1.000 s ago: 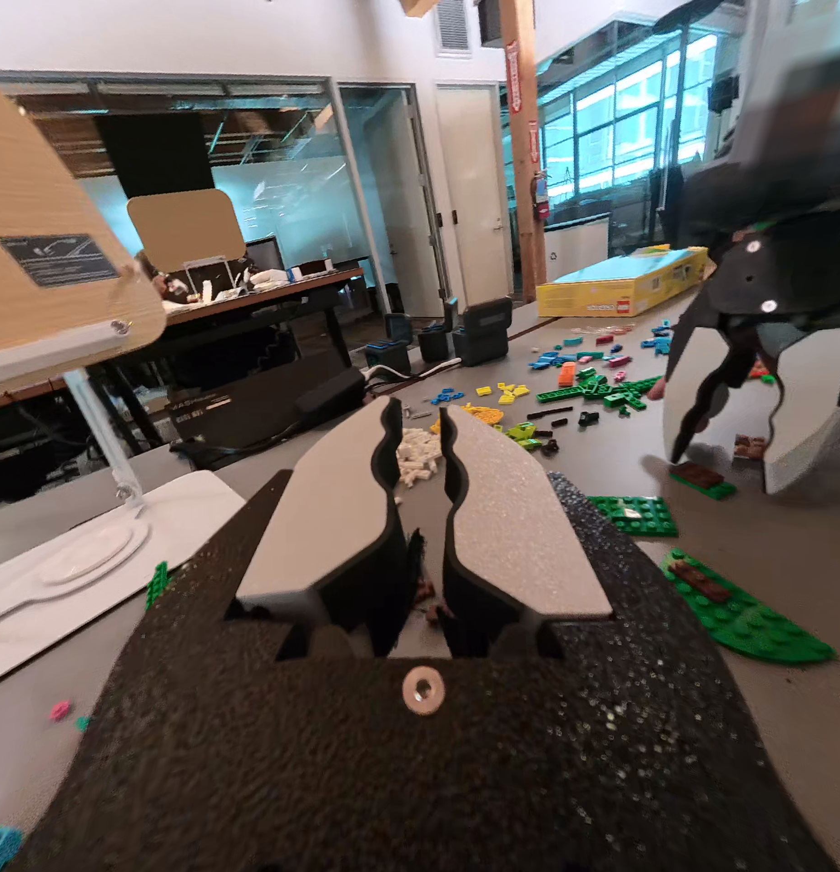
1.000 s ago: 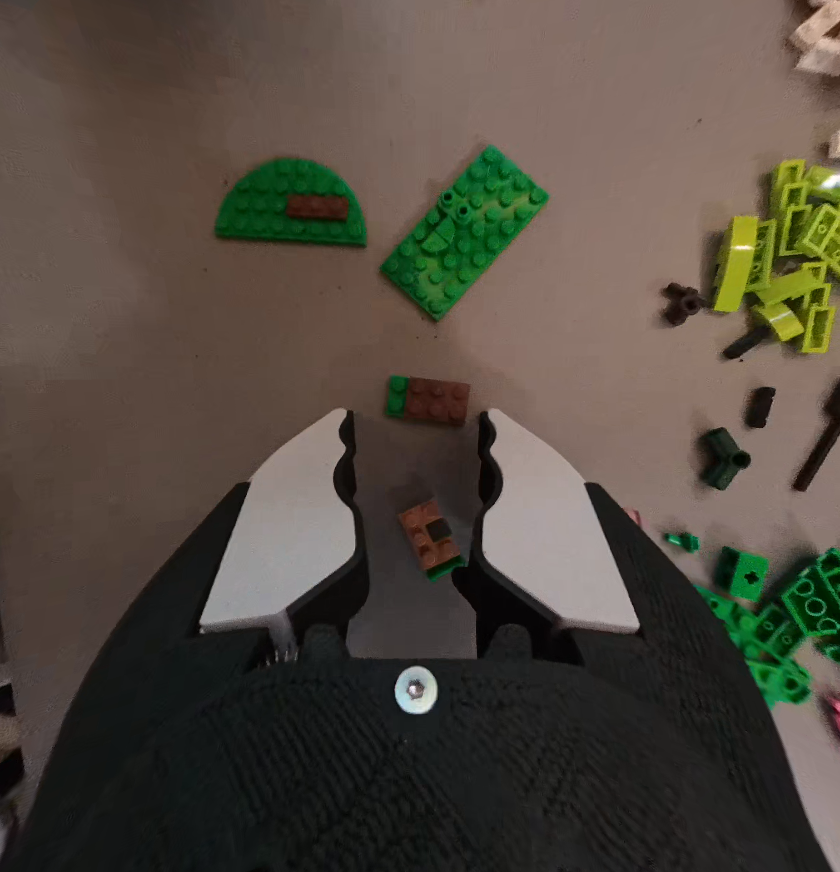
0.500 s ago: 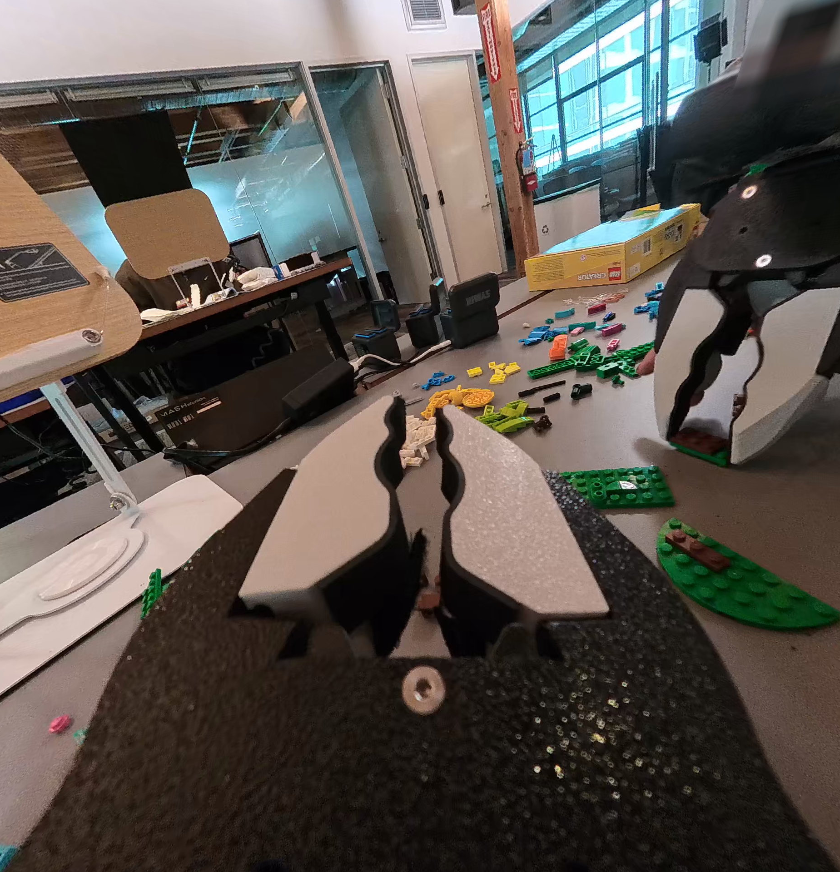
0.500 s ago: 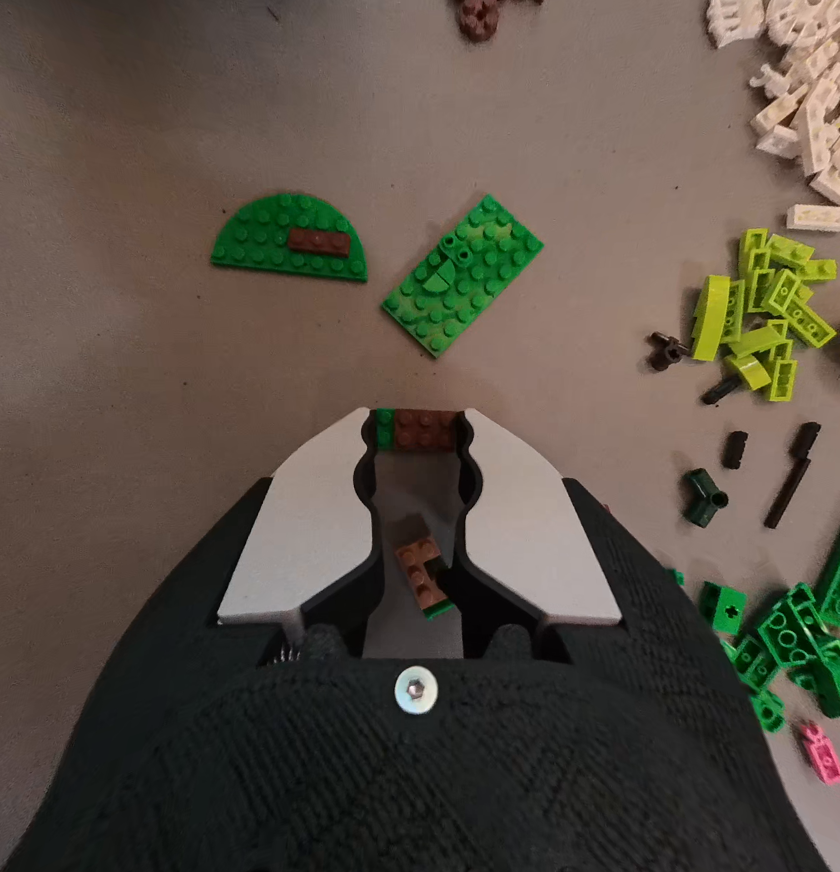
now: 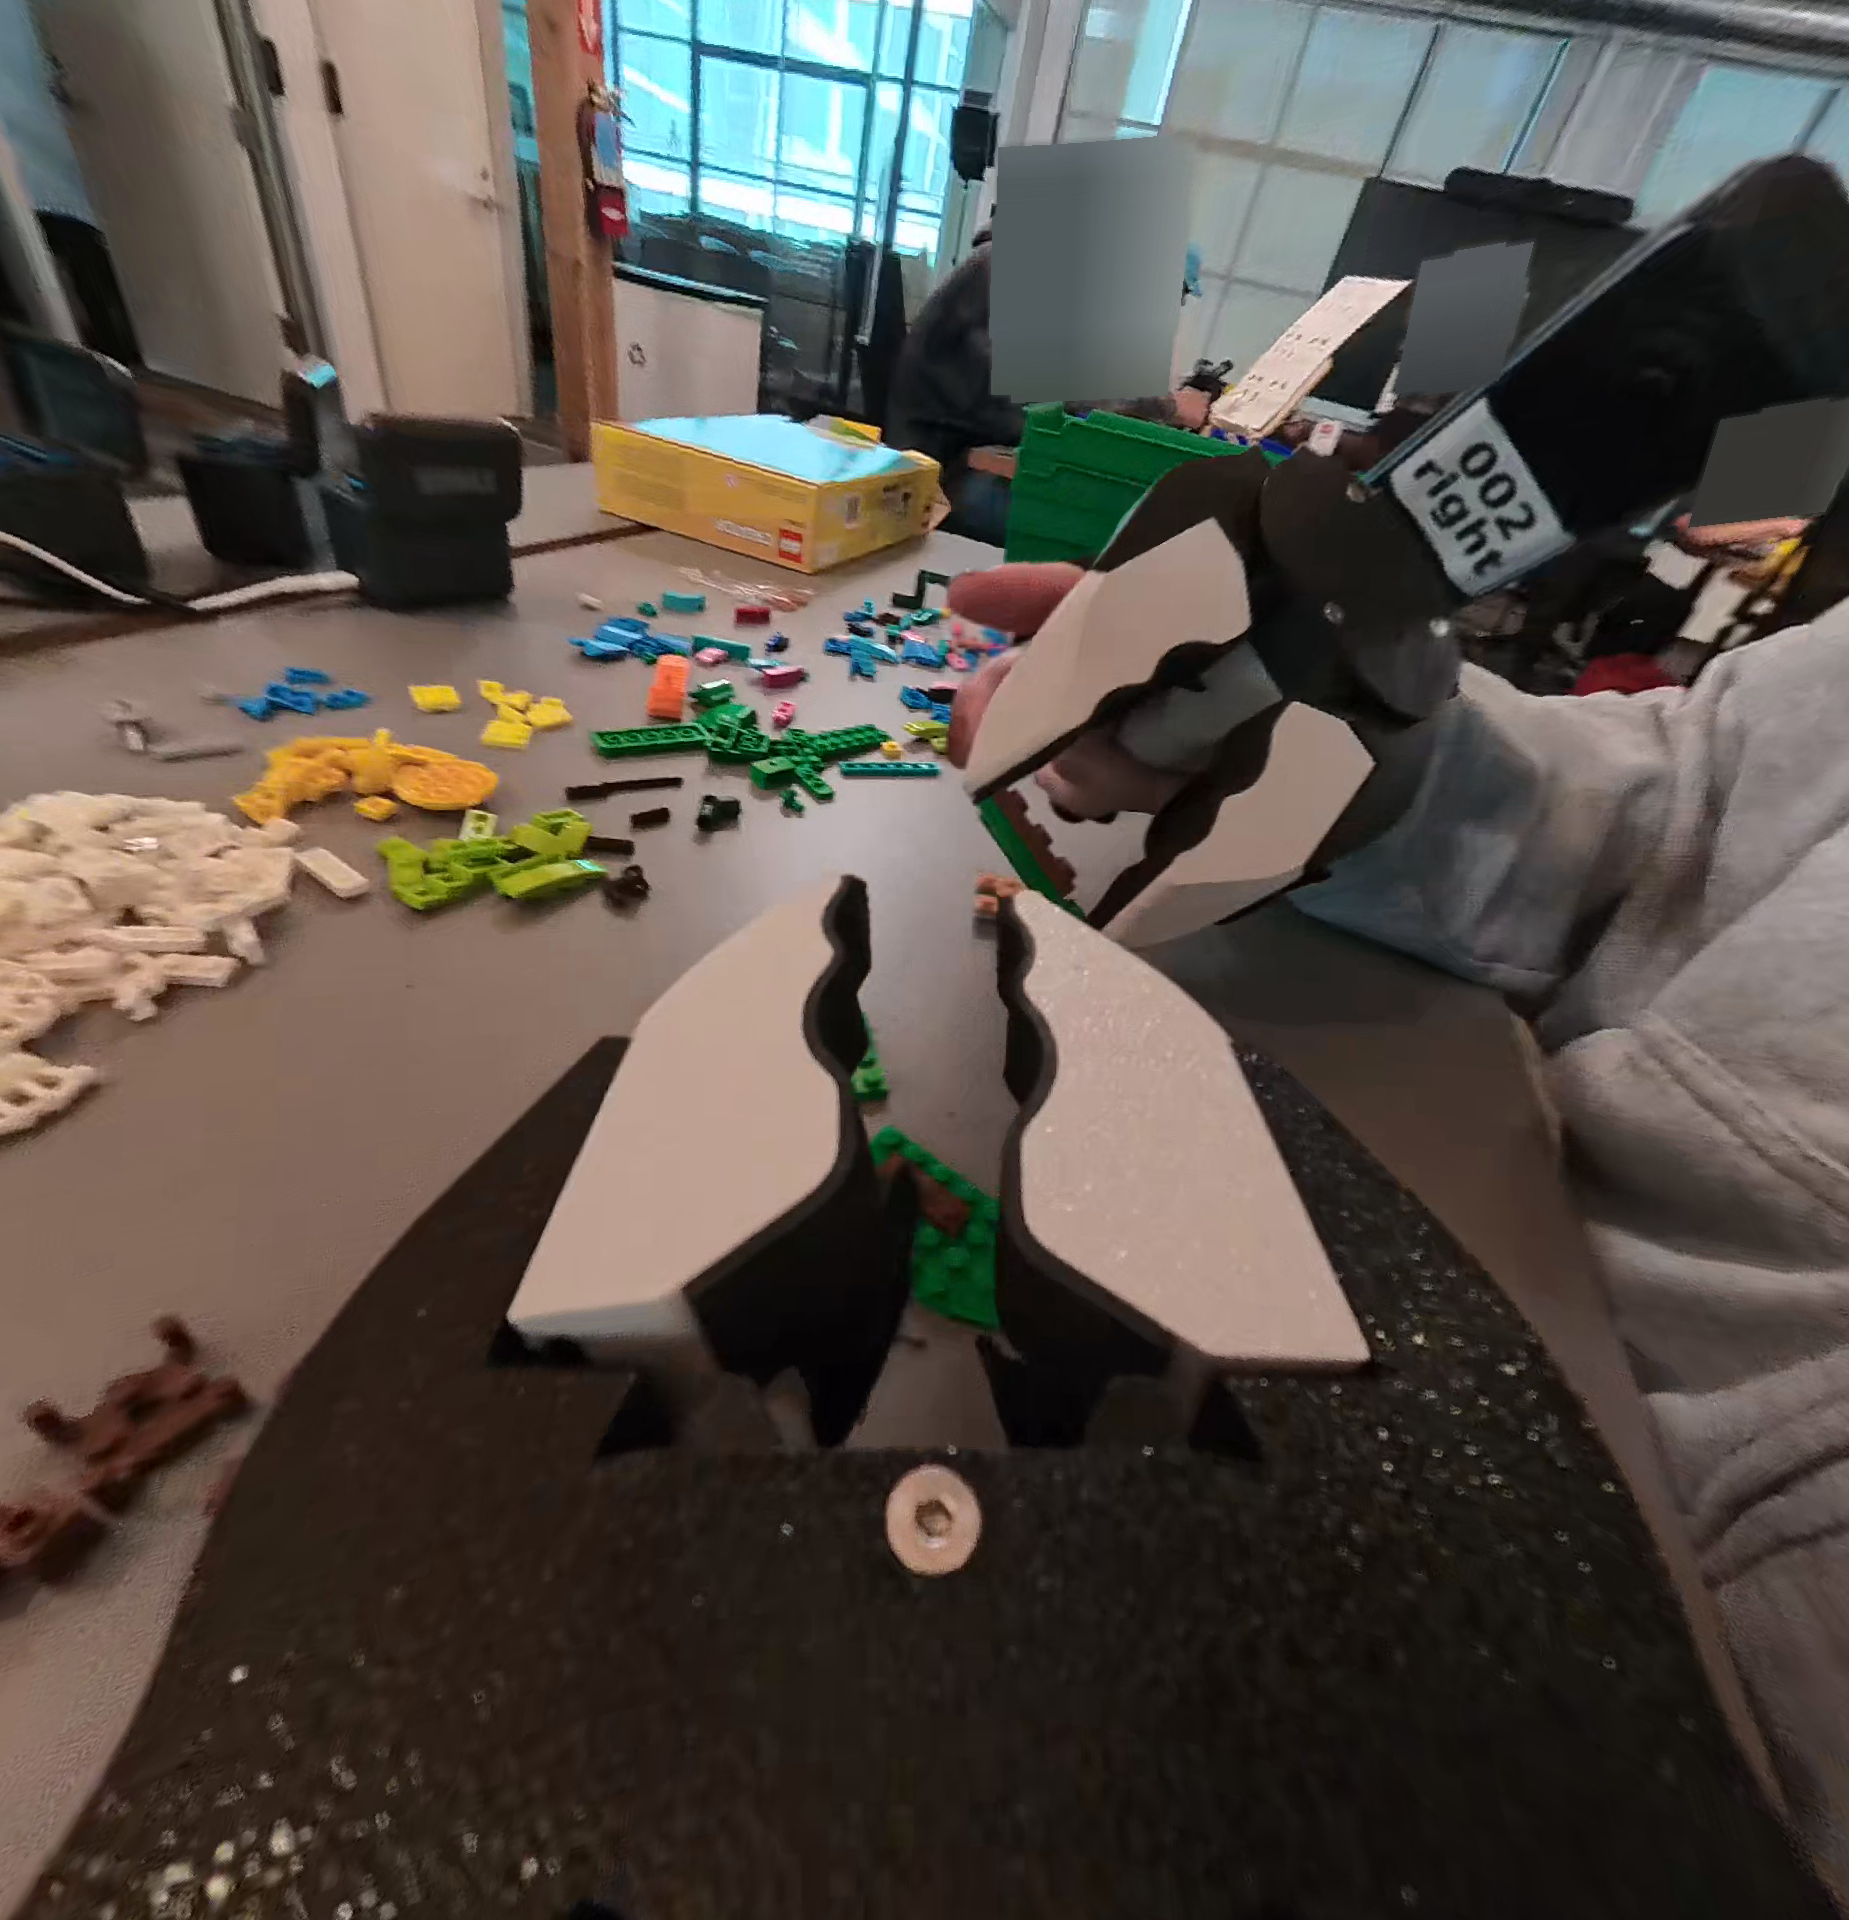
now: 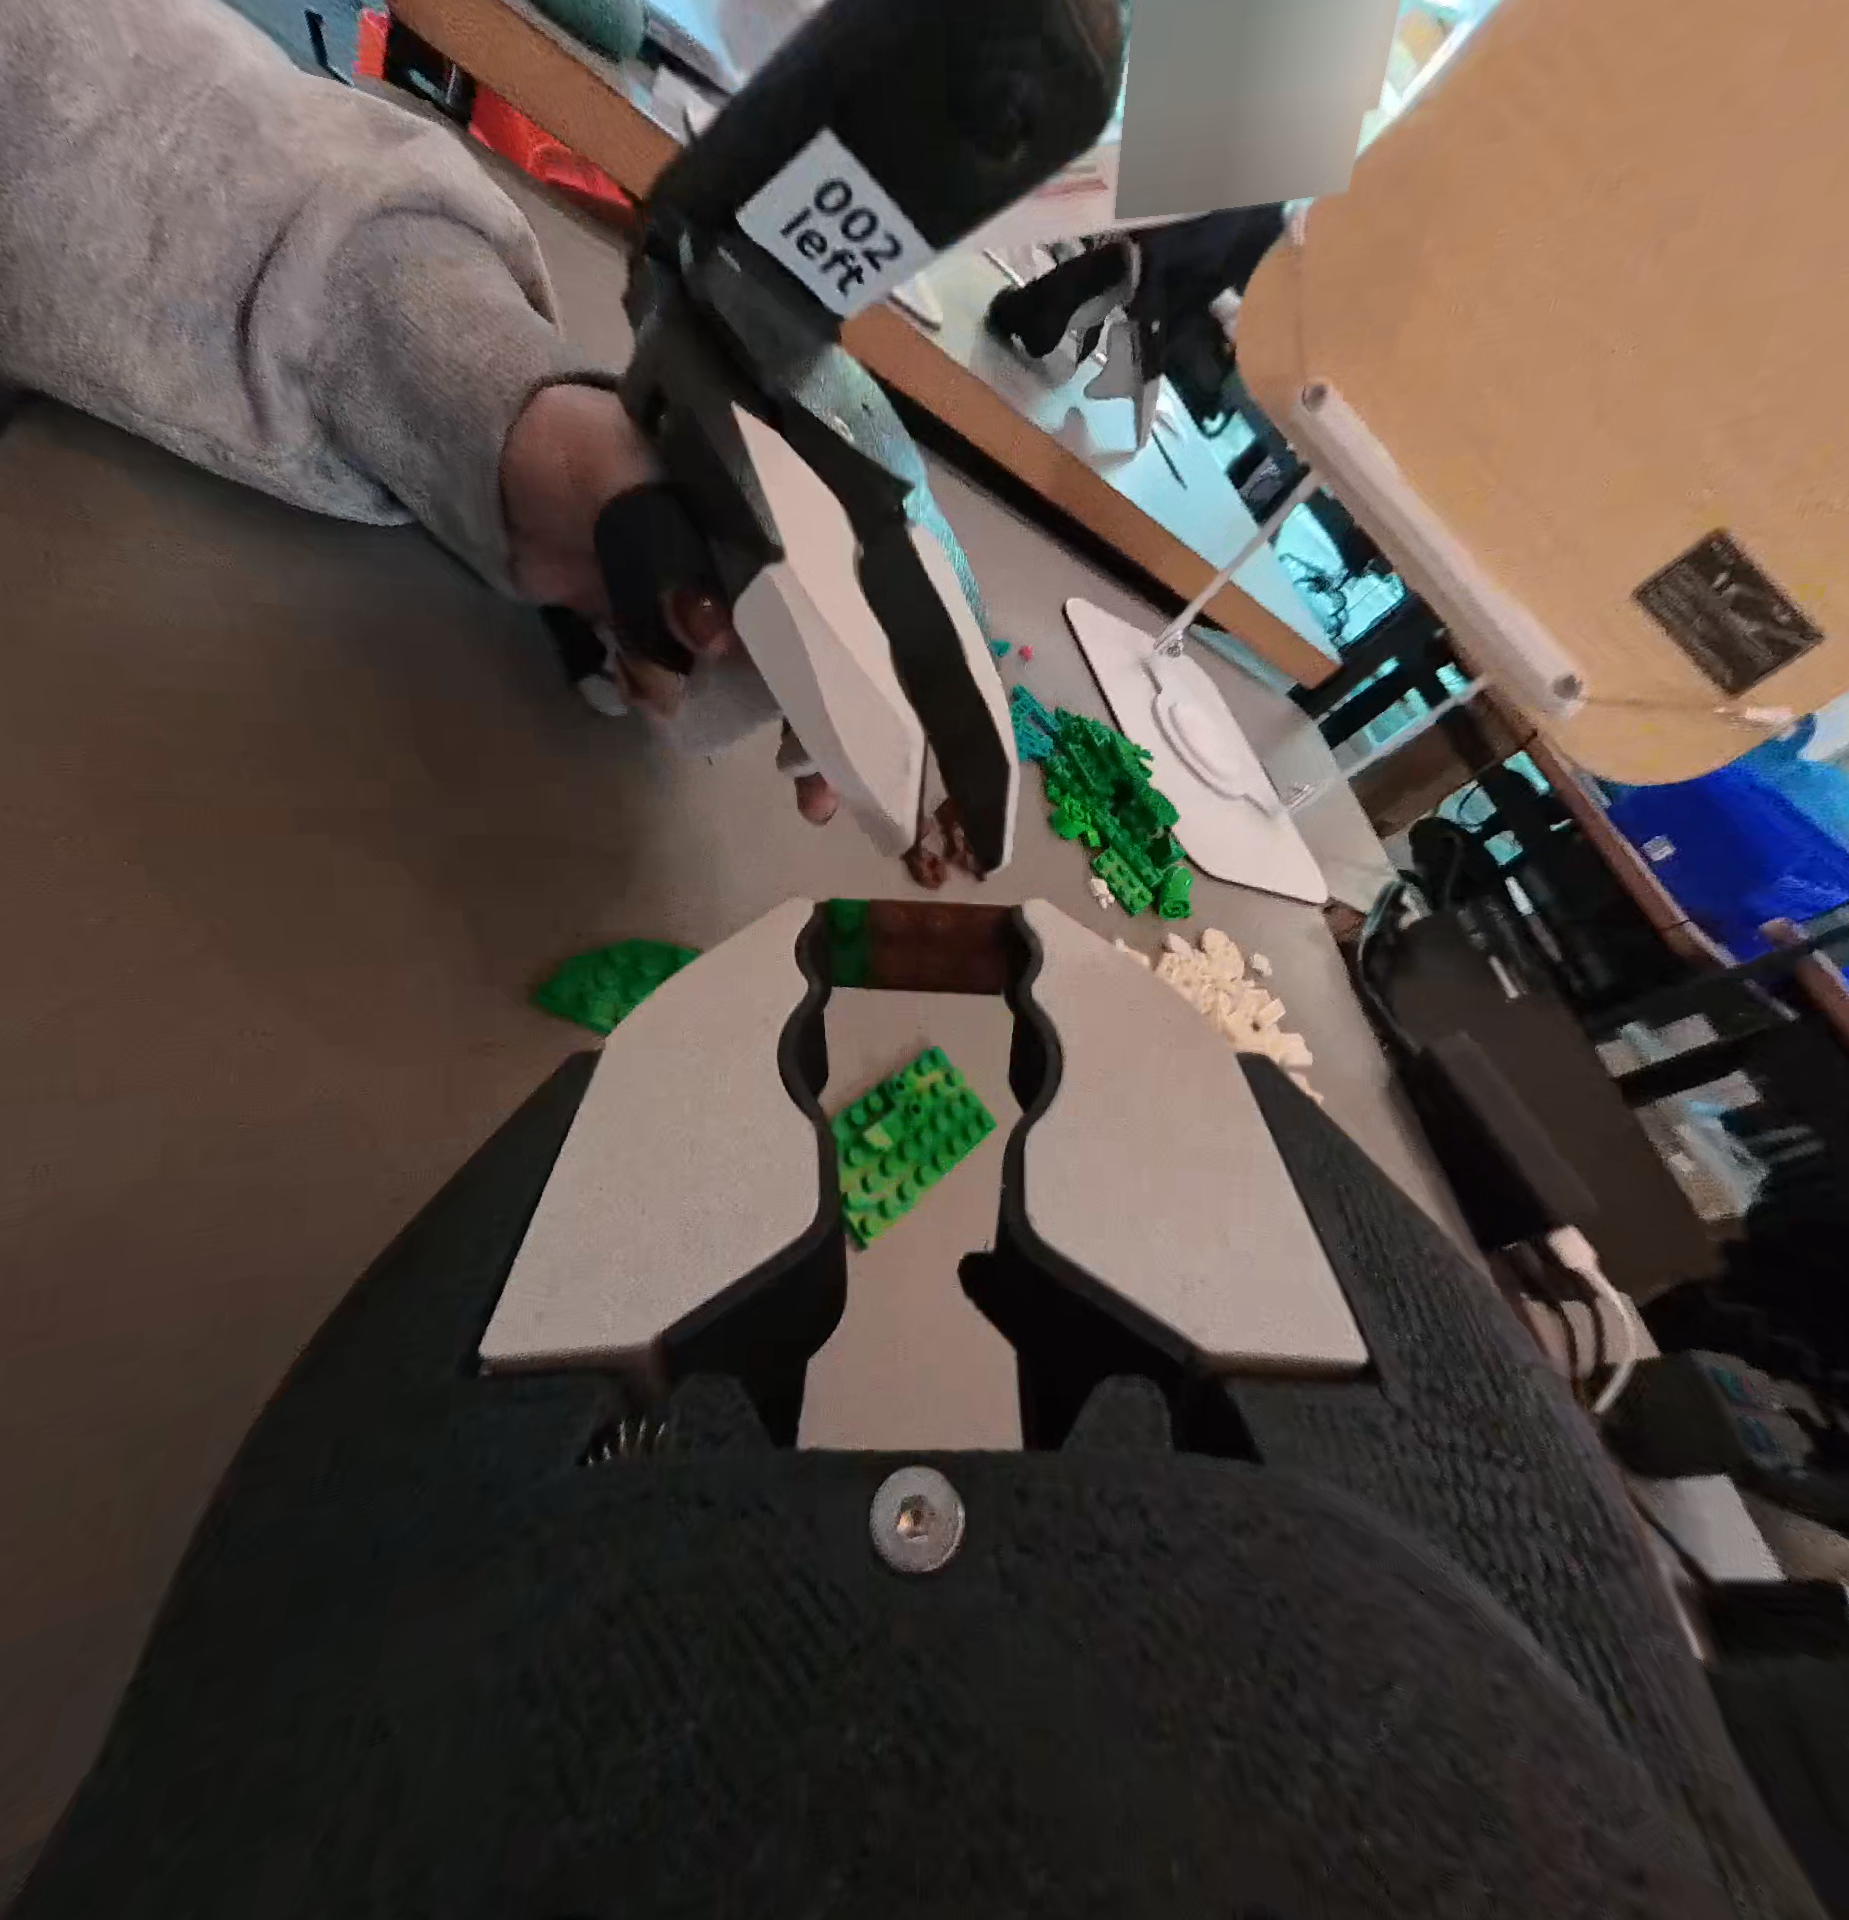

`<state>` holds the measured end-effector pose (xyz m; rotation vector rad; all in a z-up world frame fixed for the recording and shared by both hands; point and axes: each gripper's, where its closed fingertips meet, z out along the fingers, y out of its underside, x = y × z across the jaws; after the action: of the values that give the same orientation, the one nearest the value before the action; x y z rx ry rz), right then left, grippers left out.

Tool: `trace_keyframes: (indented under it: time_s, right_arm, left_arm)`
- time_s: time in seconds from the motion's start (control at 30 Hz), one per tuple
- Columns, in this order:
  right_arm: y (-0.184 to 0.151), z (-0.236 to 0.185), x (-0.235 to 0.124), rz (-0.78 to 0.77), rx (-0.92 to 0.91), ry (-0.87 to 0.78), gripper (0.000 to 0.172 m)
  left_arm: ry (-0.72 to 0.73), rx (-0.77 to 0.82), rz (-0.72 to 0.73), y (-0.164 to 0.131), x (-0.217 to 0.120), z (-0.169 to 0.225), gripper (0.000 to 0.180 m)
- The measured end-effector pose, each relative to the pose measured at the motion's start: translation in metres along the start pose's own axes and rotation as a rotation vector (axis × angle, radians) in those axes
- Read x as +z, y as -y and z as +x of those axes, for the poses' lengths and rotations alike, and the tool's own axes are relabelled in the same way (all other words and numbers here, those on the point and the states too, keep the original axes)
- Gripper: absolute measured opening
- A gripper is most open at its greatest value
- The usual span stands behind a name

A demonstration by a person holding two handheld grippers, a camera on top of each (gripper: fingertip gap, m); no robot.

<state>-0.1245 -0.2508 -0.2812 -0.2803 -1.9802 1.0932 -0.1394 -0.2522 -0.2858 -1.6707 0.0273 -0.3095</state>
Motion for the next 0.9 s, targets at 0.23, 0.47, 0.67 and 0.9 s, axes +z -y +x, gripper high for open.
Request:
trace_keyframes:
  time_s: [0.23,0.47,0.67,0.9]
  right_arm:
    - [0.024,-0.008,0.001,0.137,-0.029,0.002,0.031]
    - [0.04,-0.008,0.001,0.228,-0.018,-0.015,0.031]
    - [0.037,-0.004,0.004,0.182,-0.143,-0.118,0.031]
    - [0.032,0.001,0.007,0.116,-0.275,-0.222,0.031]
  left_arm:
    - [-0.364,-0.327,0.004,0.002,-0.002,0.036,0.03]
    - [-0.571,-0.458,0.027,0.009,-0.01,0.053,0.025]
    - [-0.522,-0.426,0.053,0.01,-0.009,0.047,0.02]
    - [-0.429,-0.352,0.07,0.009,-0.007,0.036,0.018]
